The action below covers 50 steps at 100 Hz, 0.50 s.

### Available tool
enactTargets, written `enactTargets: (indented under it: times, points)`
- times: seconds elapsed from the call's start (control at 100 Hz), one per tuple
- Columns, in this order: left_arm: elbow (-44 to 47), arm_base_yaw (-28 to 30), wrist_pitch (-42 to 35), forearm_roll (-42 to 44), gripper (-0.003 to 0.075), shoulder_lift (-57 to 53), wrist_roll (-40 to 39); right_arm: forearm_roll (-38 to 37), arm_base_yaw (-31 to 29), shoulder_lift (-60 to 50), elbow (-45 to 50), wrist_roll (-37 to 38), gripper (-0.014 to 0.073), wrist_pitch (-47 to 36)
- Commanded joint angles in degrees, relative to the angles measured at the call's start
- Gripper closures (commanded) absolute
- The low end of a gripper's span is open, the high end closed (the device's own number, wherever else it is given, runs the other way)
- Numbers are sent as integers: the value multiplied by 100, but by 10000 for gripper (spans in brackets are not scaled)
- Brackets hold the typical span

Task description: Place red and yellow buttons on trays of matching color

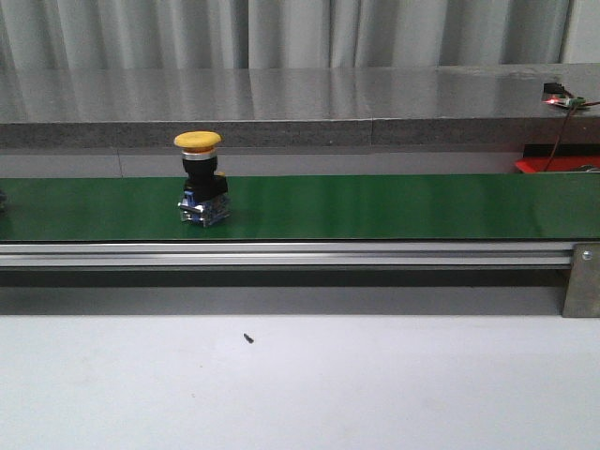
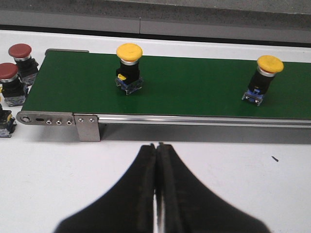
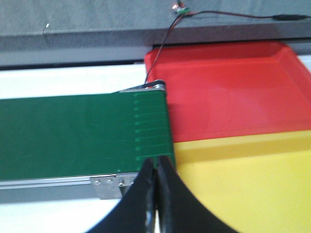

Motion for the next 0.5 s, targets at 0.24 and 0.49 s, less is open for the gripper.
enactTargets:
  times: [0.24, 0.49]
  points:
    - [-146, -38, -365, -42, 740, 52, -39, -1, 1295, 1566, -1510, -103, 313, 536]
    - [-146, -38, -365, -42, 740, 52, -39, -1, 2304, 2757, -2444, -134, 32, 1086]
